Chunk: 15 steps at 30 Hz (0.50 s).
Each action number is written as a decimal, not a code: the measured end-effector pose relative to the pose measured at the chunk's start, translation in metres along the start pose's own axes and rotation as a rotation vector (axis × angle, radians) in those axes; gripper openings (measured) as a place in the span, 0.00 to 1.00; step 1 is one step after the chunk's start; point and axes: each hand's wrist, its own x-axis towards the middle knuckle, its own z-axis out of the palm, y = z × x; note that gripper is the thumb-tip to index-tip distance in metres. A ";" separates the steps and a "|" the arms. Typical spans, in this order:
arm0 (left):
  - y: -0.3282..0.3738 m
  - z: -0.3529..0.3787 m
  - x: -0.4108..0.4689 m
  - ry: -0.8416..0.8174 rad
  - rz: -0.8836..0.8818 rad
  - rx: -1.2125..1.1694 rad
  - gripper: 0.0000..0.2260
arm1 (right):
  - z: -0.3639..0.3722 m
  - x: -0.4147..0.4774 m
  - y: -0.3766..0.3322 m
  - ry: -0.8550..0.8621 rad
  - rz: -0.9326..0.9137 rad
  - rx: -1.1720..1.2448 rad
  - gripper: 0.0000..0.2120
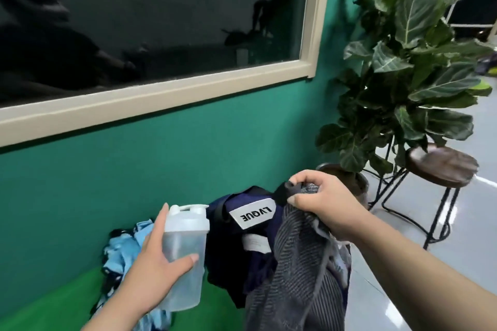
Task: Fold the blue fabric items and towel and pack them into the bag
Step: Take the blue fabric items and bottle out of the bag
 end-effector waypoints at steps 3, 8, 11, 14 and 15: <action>-0.035 -0.065 -0.024 0.072 -0.037 0.030 0.50 | 0.067 0.003 -0.026 -0.110 -0.021 0.013 0.08; -0.090 -0.157 -0.072 0.187 -0.124 0.041 0.50 | 0.185 0.001 -0.055 -0.286 -0.056 0.044 0.11; -0.121 -0.197 -0.105 0.263 -0.182 0.016 0.49 | 0.256 -0.004 -0.072 -0.429 -0.063 0.073 0.11; -0.152 -0.227 -0.139 0.353 -0.255 -0.007 0.49 | 0.319 -0.009 -0.089 -0.564 -0.065 0.079 0.13; -0.162 -0.236 -0.151 0.381 -0.280 -0.017 0.49 | 0.339 -0.011 -0.093 -0.605 -0.071 0.078 0.13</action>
